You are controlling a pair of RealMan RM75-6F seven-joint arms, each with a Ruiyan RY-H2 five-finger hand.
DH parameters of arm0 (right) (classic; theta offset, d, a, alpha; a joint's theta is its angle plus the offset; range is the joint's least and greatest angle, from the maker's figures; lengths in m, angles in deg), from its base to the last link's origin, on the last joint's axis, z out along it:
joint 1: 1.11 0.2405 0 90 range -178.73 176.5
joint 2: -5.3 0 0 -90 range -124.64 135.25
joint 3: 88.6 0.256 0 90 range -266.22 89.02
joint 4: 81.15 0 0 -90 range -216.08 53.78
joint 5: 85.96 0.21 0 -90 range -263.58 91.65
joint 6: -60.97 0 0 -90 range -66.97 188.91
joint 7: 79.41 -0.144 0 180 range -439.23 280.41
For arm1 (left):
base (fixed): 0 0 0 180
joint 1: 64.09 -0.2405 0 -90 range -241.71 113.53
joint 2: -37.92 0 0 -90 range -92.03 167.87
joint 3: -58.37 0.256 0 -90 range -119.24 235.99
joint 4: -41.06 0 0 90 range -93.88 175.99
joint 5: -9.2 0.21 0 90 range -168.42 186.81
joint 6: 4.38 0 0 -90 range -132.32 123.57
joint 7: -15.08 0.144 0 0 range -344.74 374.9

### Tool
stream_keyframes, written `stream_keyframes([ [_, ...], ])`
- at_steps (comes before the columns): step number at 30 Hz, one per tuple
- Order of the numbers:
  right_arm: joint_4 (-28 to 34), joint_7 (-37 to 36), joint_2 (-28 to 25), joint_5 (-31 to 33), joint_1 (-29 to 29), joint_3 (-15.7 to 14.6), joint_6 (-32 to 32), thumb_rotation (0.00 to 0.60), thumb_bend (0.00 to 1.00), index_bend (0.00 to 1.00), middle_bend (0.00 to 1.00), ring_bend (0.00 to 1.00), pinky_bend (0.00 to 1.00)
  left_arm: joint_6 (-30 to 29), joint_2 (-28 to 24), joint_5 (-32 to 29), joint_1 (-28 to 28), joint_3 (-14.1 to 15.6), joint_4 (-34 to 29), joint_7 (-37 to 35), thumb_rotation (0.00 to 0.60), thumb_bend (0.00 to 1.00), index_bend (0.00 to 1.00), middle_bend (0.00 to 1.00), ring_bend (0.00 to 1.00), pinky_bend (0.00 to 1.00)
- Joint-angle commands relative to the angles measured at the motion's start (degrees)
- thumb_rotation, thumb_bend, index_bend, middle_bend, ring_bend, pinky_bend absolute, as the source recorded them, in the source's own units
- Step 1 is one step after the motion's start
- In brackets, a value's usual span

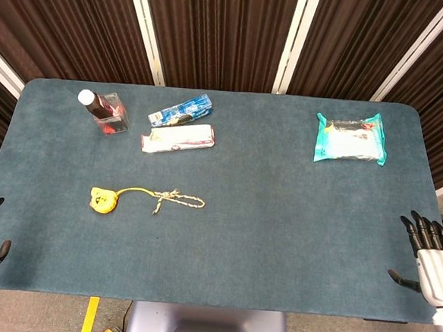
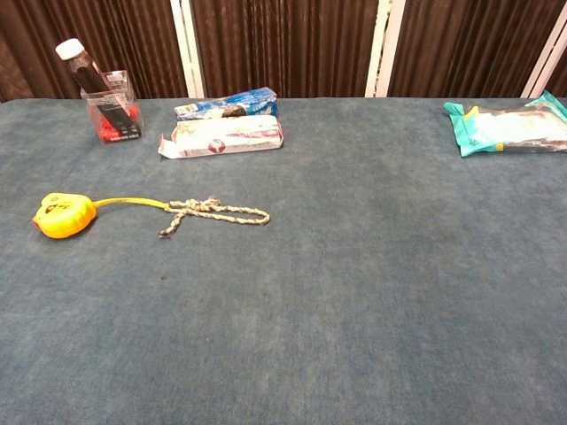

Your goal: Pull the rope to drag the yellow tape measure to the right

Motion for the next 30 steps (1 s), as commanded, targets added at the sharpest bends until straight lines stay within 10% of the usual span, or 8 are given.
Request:
stream_keyframes([
  [1,-0.2,-0.3,-0.1,-0.1,0.5,-0.2,-1.0,0.6,0.13,0.16,0.01,0.0,0.0,-0.3,0.0,-0.3,-0.2,-0.2,-0.1,-0.3,0.6,0.37,0.08,0.0,0.0,0.12],
  [14,4.3,3.5,1.3,0.5,17.3,4.9,-21.4,0.6,0.13,0.16,0.01,0.0,0.0,-1.8,-0.8,-0.3,-1.3,-0.1,-0.3,-1.5,0.6,0.37,0.08,0.0,0.0,0.12],
  [22,4.4,13.5,9.7,10.0,33.0,10.1,-39.6,0.6,0.13,0.2,0.01,0.0,0.0,-2.5,-1.5,-1.2,-2.0,-0.5,-0.2,-2.5,0.6,0.37,0.08,0.0,0.0,0.12],
  [30,-2.1,21.9,21.5,23.5,43.9,13.3,-44.6,0.6,0.13,0.25,0.01,0.0,0.0,-3.0,-1.9,-2.1,-2.6,-1.0,-0.1,-3.3,0.6,0.37,0.08,0.0,0.0,0.12],
])
